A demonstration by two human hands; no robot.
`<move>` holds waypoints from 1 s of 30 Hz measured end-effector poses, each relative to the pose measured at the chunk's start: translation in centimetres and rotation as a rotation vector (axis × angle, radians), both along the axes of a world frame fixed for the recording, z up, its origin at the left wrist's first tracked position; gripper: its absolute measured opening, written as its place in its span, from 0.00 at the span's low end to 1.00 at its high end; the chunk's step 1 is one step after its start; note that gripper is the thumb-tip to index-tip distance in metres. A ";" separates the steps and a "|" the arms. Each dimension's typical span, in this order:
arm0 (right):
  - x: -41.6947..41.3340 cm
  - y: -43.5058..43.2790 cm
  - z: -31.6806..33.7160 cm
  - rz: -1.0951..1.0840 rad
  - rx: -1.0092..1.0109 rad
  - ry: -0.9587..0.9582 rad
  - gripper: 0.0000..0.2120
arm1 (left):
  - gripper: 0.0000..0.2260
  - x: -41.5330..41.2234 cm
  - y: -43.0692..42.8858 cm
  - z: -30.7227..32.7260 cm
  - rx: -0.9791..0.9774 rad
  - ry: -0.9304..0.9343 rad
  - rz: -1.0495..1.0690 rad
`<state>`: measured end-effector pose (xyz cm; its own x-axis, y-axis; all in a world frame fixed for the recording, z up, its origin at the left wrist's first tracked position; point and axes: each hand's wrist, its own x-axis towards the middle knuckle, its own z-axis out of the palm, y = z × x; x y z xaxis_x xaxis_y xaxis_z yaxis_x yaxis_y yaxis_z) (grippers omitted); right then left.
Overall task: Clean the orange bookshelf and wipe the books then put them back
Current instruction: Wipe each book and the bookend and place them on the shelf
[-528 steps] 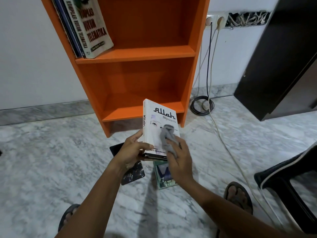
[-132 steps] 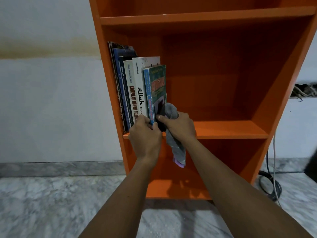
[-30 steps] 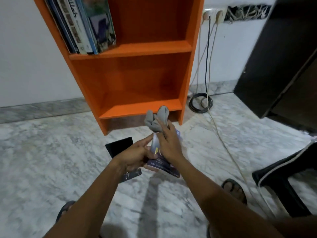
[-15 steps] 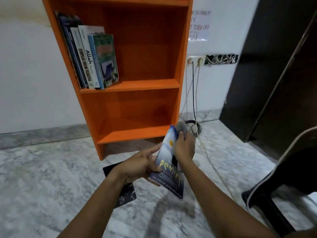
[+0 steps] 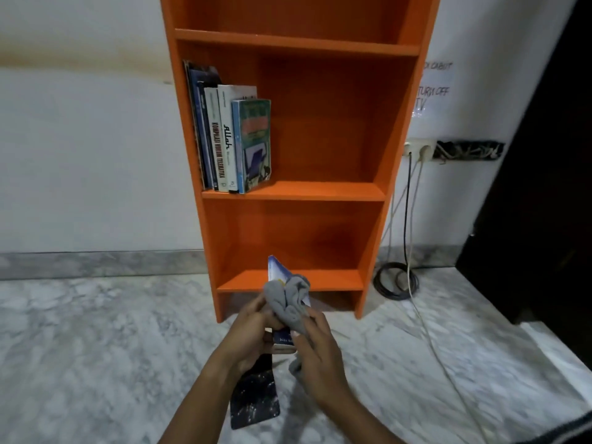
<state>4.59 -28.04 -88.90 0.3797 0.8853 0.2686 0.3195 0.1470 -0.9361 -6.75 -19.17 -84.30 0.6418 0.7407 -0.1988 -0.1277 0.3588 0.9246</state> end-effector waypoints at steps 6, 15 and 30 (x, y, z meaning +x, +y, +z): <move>1.5 2.0 0.7 -0.098 -0.094 -0.097 0.22 | 0.35 0.0 -0.2 0.6 0.102 0.043 -0.172; 7.7 2.2 3.9 -0.429 -0.151 0.082 0.24 | 0.38 1.2 -0.3 2.8 0.172 -0.057 -0.415; 7.5 0.7 5.7 -0.132 -0.074 0.443 0.12 | 0.26 2.2 -0.8 2.7 0.393 0.134 0.013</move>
<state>12.12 -27.35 -83.19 0.5540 0.8325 -0.0072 -0.1024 0.0595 -0.9930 -4.59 -19.93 -81.60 0.6192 0.7850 0.0197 0.0011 -0.0260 0.9997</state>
